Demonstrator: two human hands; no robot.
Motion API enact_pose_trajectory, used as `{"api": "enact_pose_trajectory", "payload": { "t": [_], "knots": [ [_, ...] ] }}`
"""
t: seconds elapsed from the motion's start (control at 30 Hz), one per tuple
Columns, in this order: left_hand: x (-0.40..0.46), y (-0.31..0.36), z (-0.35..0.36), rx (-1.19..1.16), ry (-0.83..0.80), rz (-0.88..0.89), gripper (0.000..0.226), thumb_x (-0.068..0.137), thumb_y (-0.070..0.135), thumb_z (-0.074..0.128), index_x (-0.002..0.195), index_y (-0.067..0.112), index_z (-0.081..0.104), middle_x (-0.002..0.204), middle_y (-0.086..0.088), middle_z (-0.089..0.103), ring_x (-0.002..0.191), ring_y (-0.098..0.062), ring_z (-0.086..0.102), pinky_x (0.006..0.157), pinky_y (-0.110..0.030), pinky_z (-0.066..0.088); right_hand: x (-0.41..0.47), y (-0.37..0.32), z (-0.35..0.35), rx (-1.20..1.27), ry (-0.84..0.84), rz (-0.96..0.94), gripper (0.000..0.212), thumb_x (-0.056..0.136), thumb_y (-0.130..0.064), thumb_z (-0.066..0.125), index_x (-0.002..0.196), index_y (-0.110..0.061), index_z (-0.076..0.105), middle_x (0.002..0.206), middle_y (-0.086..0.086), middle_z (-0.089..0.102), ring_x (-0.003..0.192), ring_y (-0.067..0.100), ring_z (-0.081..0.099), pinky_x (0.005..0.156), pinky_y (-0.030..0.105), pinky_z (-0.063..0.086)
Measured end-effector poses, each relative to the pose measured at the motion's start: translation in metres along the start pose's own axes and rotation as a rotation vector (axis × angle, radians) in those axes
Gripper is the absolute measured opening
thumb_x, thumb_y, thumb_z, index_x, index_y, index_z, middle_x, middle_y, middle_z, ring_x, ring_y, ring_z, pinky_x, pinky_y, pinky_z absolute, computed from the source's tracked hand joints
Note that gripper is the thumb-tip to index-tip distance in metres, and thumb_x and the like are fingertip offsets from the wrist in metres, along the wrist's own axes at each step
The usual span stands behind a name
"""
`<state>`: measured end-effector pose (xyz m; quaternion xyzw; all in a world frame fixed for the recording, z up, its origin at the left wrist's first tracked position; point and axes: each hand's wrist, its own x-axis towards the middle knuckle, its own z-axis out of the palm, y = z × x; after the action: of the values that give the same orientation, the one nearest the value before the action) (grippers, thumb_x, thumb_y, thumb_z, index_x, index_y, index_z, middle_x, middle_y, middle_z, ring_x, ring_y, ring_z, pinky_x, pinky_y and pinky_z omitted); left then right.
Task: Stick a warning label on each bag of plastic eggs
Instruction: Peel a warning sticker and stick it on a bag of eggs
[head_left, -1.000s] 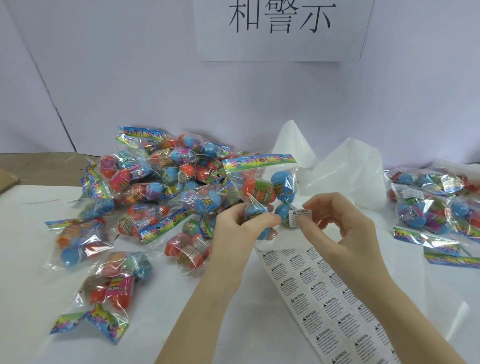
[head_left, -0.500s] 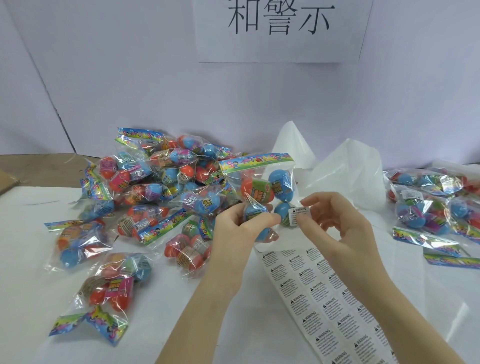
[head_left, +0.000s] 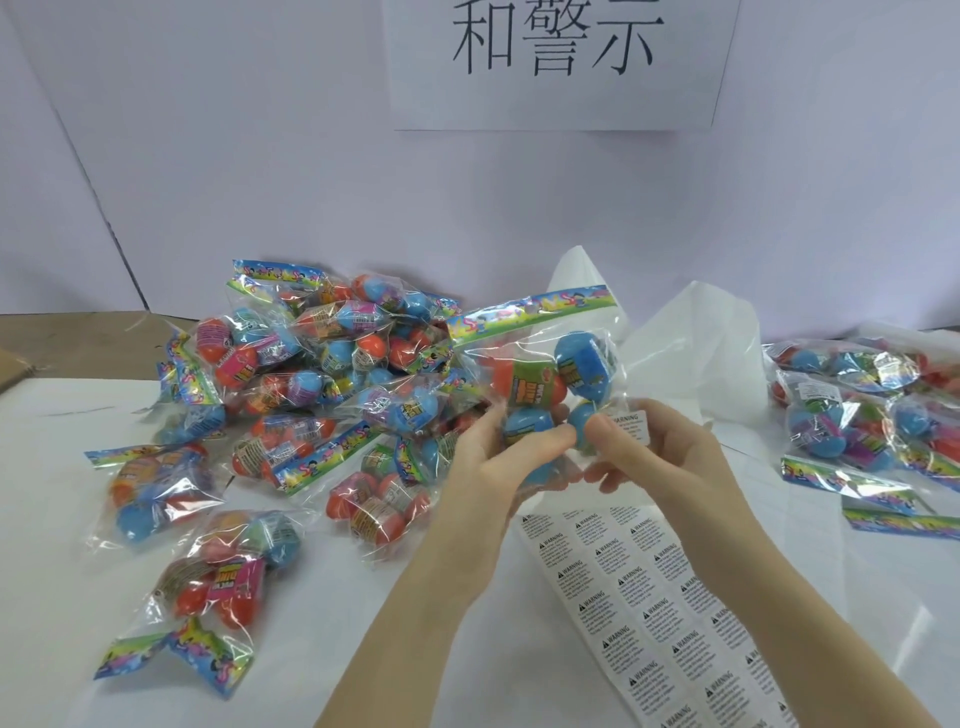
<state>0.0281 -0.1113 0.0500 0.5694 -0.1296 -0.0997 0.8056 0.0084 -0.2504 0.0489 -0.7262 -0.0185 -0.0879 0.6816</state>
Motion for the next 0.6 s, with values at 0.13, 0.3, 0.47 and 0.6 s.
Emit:
{"api": "enact_pose_trajectory", "payload": {
  "t": [0.13,0.3,0.47,0.6],
  "knots": [
    [-0.0017,-0.0003,0.0027,0.133,0.018,0.019,0.044,0.057,0.036,0.084,0.088,0.014,0.062,0.062,0.01,0.061,0.058,-0.005,0.056,0.058,-0.016,0.047,-0.0006,-0.002,-0.0012,0.052,-0.089,-0.039,0.028,0.063,-0.047,0.075,0.07,-0.02,0.073,0.064,0.004,0.067,0.059,0.011,0.06,0.056,0.018,0.048],
    [-0.0016,0.0001,0.0033,0.21,0.079,0.074,0.039,0.053,0.035,0.074,0.083,0.015,0.061,0.054,0.011,0.058,0.048,-0.001,0.051,0.05,-0.012,0.042,-0.0013,-0.0031,-0.0016,0.131,-0.134,-0.029,0.031,0.071,-0.05,0.072,0.066,-0.02,0.075,0.06,0.002,0.066,0.055,0.009,0.058,0.053,0.017,0.046],
    [-0.0005,0.0002,0.0025,0.234,0.108,0.071,0.025,0.061,0.027,0.076,0.075,0.014,0.061,0.051,0.01,0.058,0.043,-0.002,0.049,0.047,-0.013,0.04,-0.0001,-0.0022,-0.0031,0.16,-0.11,-0.005,0.039,0.069,-0.049,0.059,0.063,-0.014,0.076,0.056,0.004,0.064,0.052,0.01,0.057,0.051,0.017,0.045],
    [0.0013,-0.0025,0.0007,0.218,0.145,0.064,0.016,0.072,0.007,0.076,0.069,0.014,0.062,0.048,0.008,0.056,0.041,-0.003,0.047,0.045,-0.013,0.039,-0.0001,-0.0008,-0.0013,0.12,-0.068,-0.012,0.04,0.07,-0.047,0.056,0.061,-0.013,0.076,0.055,0.005,0.064,0.049,0.01,0.056,0.049,0.017,0.045]
  ]
}}
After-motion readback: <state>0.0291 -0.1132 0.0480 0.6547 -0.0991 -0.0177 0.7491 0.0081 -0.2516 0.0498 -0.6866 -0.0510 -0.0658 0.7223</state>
